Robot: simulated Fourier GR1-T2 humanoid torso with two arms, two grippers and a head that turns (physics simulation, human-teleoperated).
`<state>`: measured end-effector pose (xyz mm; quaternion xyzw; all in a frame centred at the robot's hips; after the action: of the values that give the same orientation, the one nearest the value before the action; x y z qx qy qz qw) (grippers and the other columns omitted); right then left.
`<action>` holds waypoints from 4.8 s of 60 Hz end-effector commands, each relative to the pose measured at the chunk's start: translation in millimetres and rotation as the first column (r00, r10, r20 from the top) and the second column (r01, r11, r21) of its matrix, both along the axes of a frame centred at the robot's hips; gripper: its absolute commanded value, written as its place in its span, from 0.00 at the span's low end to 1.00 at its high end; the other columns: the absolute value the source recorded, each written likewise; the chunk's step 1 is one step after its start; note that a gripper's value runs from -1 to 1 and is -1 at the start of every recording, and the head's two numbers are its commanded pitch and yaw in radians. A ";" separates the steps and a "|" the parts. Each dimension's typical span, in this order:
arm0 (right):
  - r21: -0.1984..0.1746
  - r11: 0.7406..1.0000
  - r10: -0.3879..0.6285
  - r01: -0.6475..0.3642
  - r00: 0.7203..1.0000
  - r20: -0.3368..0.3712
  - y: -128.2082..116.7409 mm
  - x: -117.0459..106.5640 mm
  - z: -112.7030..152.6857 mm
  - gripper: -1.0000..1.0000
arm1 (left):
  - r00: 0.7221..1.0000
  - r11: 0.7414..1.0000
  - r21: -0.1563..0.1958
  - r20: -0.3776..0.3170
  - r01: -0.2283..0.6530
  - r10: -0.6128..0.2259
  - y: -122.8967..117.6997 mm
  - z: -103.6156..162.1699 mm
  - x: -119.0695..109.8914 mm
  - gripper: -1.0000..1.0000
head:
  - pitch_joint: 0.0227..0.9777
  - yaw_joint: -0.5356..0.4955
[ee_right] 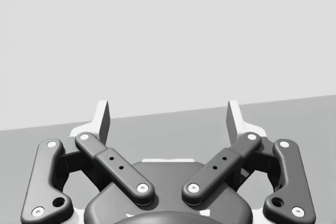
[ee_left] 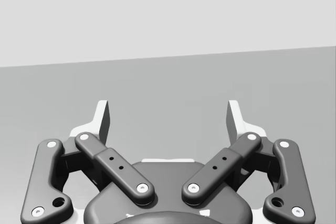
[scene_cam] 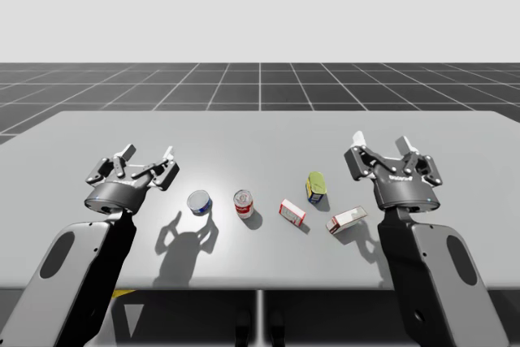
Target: Pick up the tuna fish can and lift it.
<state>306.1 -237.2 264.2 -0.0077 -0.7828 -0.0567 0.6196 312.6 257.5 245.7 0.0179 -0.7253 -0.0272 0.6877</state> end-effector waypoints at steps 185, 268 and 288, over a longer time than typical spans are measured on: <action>0.015 0.999 0.046 -0.045 0.997 -0.066 -0.8 4.3 -2.7 0.00 | 0.847 0.943 -0.029 -0.431 0.332 -0.311 -23.9 -98.2 -39.2 0.00 | 0.84 0.80; 0.025 0.999 0.049 -0.048 0.996 -0.069 -2.2 3.3 -3.2 0.00 | 0.849 0.950 0.055 -0.466 0.308 -0.248 -37.0 -120.1 -16.3 0.98 | 0.44 0.83; 0.023 0.999 0.046 -0.045 0.997 -0.070 -3.5 4.3 -3.3 0.00 | 0.905 0.950 0.154 -0.375 0.273 -0.200 -42.6 -96.2 -14.8 1.00 | 0.45 0.83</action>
<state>310.0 -240.2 260.8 0.0154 -0.7598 -0.0505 0.6480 296.0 223.9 137.8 0.0162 -0.5699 -0.1396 0.8096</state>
